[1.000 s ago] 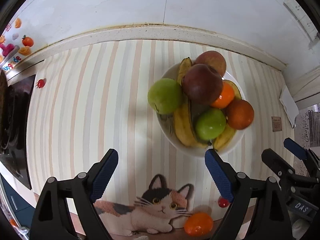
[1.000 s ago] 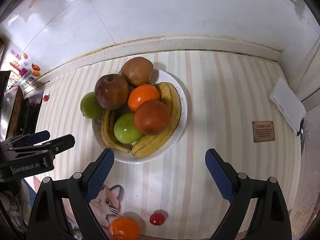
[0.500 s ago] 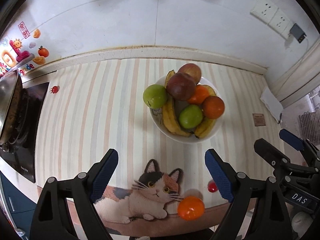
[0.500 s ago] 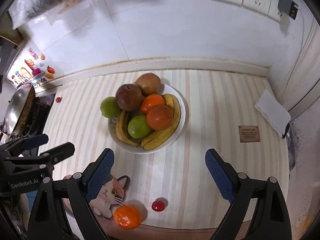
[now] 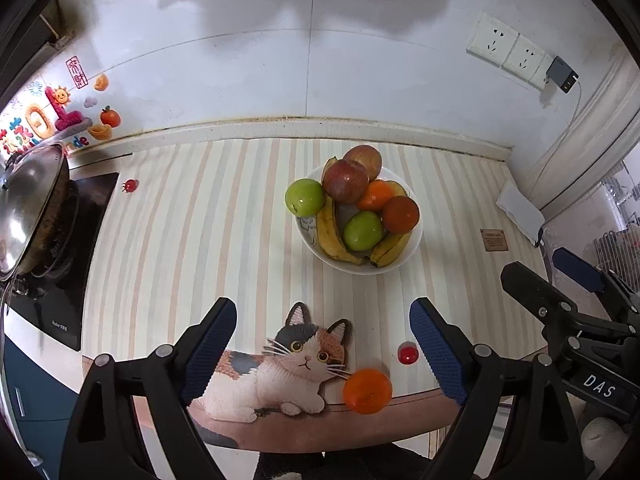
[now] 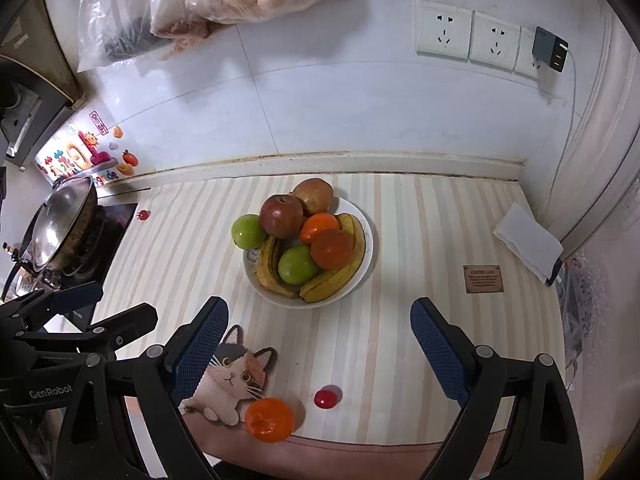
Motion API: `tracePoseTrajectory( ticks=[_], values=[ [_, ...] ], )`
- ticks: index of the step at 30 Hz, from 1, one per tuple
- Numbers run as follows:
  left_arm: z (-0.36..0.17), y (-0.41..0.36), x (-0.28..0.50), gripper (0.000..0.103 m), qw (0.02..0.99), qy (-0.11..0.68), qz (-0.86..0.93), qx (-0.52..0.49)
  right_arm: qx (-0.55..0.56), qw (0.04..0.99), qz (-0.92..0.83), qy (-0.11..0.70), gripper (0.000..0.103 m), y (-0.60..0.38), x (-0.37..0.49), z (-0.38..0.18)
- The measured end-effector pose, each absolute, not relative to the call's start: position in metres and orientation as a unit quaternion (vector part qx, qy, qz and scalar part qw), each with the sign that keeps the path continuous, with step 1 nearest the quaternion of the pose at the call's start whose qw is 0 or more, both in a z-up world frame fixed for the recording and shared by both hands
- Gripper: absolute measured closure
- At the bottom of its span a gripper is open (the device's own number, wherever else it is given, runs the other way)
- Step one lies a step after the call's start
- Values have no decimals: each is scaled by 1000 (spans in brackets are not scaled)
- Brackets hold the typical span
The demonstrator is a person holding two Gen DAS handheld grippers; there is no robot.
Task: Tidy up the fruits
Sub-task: 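Move both grippers back toward the last orange and red tomato, then grasp the orange with the left gripper while the right gripper grasps the red tomato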
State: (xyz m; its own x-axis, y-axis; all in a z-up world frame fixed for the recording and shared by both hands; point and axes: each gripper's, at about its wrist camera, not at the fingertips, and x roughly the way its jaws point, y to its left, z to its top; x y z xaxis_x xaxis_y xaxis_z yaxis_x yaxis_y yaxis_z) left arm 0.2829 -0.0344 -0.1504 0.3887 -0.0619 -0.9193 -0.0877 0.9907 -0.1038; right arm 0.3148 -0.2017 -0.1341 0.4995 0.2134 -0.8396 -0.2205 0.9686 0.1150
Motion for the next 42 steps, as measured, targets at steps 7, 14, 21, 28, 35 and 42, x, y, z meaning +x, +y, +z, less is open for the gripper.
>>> tracePoseTrajectory(
  ticks=[7,14,21,28,35,42],
  values=[
    [-157,-38,276,14,830,554,20,-55,14,857,138,496,8,-208,308,-144],
    [-243,-68,267,14,755,655,-20,-32,45,809,130,572,43,-238,310,-213],
    [-324,-105,259,14,677,731,-71,-37,84,767,105,627,44,-270,303,-278],
    [-351,-122,258,41,668,738,-90,-27,86,752,99,646,44,-277,305,-304],
    [-345,-94,267,41,689,724,-39,-19,93,740,112,657,44,-269,312,-319],
    [-342,-49,282,41,700,713,12,-50,84,715,145,678,44,-238,313,-351]
  ],
)
